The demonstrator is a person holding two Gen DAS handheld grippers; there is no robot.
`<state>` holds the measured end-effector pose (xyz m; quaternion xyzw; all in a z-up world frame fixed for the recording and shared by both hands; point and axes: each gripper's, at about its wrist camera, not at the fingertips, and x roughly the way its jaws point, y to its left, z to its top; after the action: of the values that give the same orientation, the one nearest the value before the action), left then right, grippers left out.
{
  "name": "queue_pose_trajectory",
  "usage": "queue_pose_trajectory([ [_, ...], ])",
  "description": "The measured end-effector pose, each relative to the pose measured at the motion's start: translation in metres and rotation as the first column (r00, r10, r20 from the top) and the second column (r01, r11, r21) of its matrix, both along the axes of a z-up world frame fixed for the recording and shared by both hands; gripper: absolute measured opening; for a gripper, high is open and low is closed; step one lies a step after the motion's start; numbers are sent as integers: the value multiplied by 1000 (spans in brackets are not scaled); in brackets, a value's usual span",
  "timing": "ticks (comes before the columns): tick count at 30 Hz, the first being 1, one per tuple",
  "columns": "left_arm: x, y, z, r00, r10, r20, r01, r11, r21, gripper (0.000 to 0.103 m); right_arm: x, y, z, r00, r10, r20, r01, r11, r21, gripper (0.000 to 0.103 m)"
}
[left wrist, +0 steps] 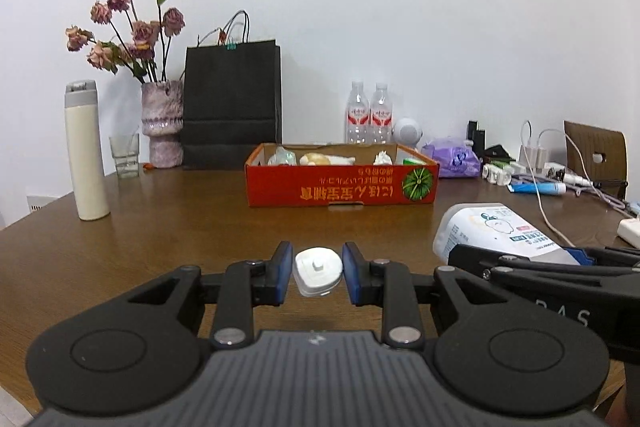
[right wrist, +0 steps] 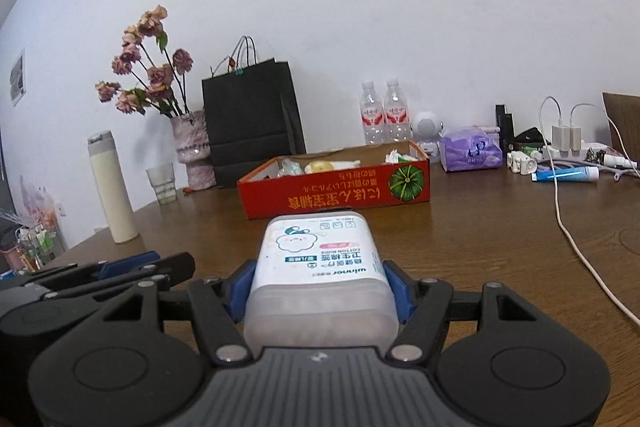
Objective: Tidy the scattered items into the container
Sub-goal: 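Carry the white cap and white wipes pack up over the box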
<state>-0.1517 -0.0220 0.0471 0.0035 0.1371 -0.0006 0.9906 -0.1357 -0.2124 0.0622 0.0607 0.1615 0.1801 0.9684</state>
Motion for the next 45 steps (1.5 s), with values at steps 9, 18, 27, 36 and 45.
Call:
queue_pose_trajectory([
  [9, 33, 0, 10, 999, -28, -24, 27, 999, -28, 28, 31, -9, 11, 1000, -2, -6, 2, 1000, 29, 65],
  [18, 166, 25, 56, 990, -111, -90, 97, 985, -145, 28, 147, -28, 67, 1000, 2, 9, -2, 1000, -4, 65],
  [27, 325, 25, 71, 957, -155, -244, 110, 976, -189, 28, 321, -12, 101, 990, 26, -138, -26, 1000, -2, 65],
  [36, 419, 39, 31, 883, -113, -456, 29, 982, -187, 28, 433, 58, 64, 908, 90, -410, -137, 987, -87, 65],
  [45, 431, 64, 23, 882, -103, -460, -4, 974, -226, 49, 481, 96, 15, 806, 60, -590, -134, 987, -83, 66],
])
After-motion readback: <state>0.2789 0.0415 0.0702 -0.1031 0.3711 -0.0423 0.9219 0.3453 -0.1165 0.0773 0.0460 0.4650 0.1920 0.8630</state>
